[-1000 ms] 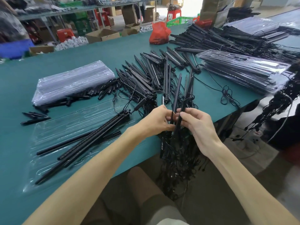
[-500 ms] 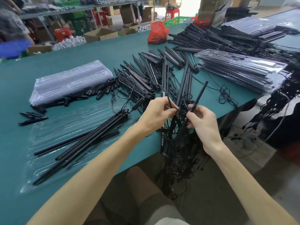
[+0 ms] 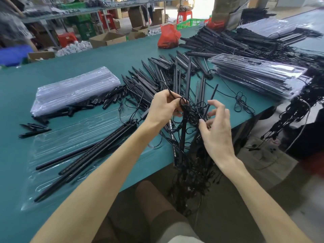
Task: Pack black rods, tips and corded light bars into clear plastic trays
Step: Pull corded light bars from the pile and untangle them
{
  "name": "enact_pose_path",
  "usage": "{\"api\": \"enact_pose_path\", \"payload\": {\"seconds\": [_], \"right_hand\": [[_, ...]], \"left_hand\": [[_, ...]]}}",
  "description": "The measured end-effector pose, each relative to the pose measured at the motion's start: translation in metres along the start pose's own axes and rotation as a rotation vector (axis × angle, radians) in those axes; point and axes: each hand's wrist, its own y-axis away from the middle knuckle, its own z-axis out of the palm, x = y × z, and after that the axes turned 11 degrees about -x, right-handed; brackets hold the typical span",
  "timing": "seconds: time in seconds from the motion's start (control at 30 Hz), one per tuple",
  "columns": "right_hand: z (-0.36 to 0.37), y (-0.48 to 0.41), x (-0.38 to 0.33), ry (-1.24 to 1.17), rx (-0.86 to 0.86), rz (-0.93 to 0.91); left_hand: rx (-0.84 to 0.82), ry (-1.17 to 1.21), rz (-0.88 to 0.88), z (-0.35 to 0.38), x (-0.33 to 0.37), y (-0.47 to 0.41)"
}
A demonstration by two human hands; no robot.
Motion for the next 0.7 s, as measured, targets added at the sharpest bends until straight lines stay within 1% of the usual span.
{"api": "enact_pose_path", "payload": {"seconds": [0.1,0.2,0.4,0.57,0.67,0.7], "right_hand": [[-0.001,-0.001,-0.003,0.131,-0.01,-0.052],[-0.002,-0.003,-0.005,0.21,-0.051,-0.049],[-0.002,-0.004,-0.006,0.295,-0.144,-0.081],[0.001,-0.004,-0.002,0.345,-0.26,-0.091],[0.003,-0.004,-0.001,0.372,-0.331,-0.087],[0.004,-0.004,-0.001,0.386,-0.324,-0.084]], "left_hand": [[-0.031,0.028,-0.013,-0.003,0.0,0.0],[-0.072,0.05,-0.005,-0.009,-0.002,0.003],[0.001,0.074,-0.036,-0.019,-0.014,0.005],[0.048,0.019,-0.085,-0.023,-0.026,0.007],[0.018,0.029,-0.099,-0.023,-0.029,0.011],[-0.004,0.053,-0.113,-0.023,-0.028,0.012]]}}
